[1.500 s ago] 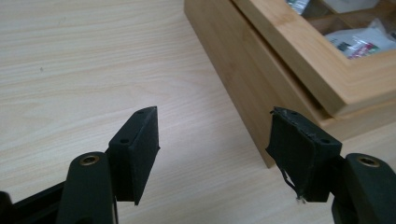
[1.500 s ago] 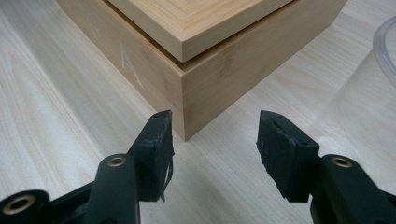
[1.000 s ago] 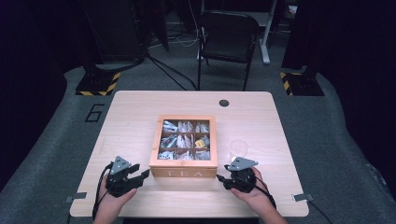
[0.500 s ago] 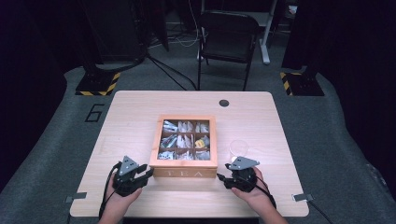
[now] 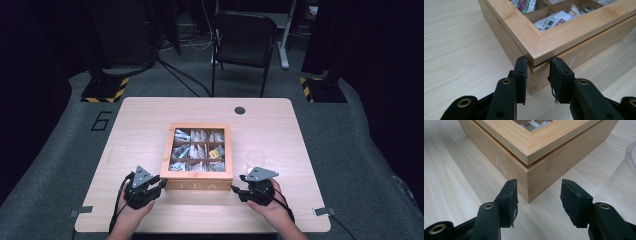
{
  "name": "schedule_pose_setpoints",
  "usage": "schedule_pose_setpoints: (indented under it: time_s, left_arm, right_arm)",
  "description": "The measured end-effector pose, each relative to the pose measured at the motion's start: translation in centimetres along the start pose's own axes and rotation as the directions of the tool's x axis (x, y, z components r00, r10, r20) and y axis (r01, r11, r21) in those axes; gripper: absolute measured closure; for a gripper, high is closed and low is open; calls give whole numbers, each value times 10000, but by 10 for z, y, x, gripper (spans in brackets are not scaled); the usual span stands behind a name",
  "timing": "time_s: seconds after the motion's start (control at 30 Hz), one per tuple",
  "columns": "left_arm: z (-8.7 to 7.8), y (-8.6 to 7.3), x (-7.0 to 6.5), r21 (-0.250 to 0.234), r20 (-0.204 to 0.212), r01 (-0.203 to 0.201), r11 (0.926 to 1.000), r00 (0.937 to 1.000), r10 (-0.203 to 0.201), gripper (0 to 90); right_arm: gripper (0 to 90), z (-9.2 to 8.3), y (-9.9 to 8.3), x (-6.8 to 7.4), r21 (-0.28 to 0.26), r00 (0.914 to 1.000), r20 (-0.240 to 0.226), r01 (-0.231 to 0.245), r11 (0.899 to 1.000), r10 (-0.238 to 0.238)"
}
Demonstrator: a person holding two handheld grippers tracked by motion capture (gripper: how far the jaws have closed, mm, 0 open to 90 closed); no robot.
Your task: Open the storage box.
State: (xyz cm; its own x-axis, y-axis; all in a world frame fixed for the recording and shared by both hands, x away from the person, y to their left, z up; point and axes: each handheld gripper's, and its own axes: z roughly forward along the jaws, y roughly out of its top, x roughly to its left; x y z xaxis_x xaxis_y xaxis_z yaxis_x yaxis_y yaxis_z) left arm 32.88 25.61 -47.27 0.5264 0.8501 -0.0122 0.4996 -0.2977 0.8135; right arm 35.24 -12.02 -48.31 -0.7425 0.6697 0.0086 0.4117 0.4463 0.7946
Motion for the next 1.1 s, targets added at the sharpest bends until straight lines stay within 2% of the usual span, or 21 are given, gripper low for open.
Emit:
schedule_pose_setpoints:
  time_s: [0.17, 0.27, 0.37, 0.63, 0.83, 1.0, 1.1]
  left_arm:
    - [0, 0, -2, -47, -100, 142, 9999, 9998, -143, 676]
    - [-1, 1, -2, -48, -36, 247, 9997, 9997, -248, 674]
    - [-1, 2, -1, -35, 119, 397, 9992, 9991, -396, 670]
    - [0, 5, -3, 37, 95, 470, 9989, 9988, -470, 600]
    - [1, 7, -5, 17, -37, 589, 9983, 9983, -589, 576]
    - [-1, 11, -5, 99, -44, 633, 9979, 9980, -632, 575]
    - [-2, 13, -5, 45, -38, 703, 9975, 9975, -703, 575]
  right_arm:
    - [501, 0, 2, 1, 65, 9995, -217, -207, 9998, 208]
    - [500, 1, 3, 2, 24, 9989, -292, -354, 9994, 355]
    - [496, 1, 3, 1, -48, 9990, -325, -302, 9995, 301]
    - [473, 0, 8, 3, -205, 9974, -362, -624, 9978, 616]
    - [469, -1, 12, 5, -211, 9974, -400, -613, 9979, 604]
    - [454, -2, 16, 8, -180, 9993, -241, -294, 9994, 290]
    - [452, -3, 19, 8, -136, 9989, -236, -405, 9991, 401]
